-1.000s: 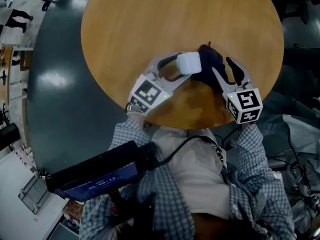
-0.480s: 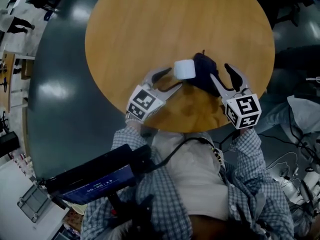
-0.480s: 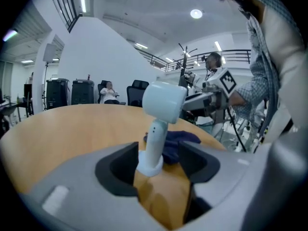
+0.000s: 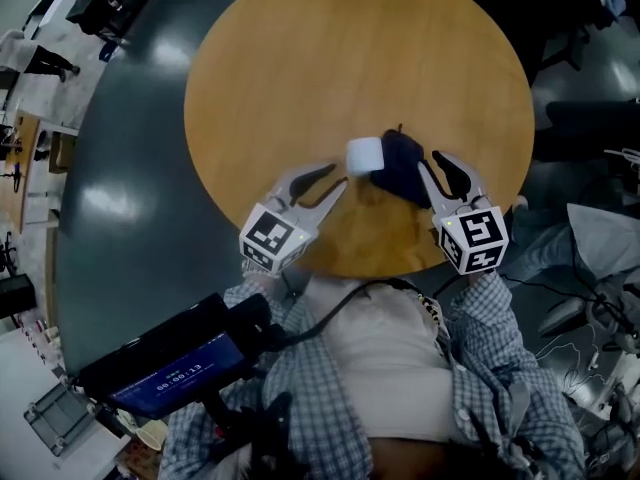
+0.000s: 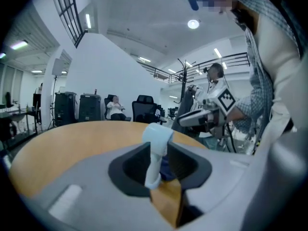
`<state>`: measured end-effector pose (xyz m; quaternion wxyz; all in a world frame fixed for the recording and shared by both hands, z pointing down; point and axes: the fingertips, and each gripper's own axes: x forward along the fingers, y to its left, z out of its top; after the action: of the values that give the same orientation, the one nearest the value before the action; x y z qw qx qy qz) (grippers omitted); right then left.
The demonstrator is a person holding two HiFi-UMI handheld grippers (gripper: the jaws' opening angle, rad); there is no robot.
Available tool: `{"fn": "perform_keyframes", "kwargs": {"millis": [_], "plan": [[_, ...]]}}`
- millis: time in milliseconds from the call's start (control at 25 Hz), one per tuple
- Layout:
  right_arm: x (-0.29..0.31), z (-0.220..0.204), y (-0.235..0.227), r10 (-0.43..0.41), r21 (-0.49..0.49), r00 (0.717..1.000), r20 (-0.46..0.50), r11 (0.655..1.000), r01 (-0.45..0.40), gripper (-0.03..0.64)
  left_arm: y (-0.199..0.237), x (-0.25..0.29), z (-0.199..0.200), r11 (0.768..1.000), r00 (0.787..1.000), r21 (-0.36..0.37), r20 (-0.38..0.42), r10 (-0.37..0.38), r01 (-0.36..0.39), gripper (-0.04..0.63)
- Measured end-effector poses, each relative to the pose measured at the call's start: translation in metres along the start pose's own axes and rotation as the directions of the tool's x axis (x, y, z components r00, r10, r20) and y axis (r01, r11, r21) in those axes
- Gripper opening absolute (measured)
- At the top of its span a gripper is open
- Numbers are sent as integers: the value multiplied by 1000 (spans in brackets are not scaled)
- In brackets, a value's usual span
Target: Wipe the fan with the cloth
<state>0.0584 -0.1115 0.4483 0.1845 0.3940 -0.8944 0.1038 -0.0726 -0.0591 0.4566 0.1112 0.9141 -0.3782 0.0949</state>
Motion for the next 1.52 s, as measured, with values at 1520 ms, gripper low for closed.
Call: {"fn": "perform_keyframes", "kwargs": {"millis": [1520], "plan": [[-6, 38, 0, -7, 73, 989, 150, 997, -4, 3, 5, 15, 63, 992, 990, 109, 133, 48, -62, 0]]}}
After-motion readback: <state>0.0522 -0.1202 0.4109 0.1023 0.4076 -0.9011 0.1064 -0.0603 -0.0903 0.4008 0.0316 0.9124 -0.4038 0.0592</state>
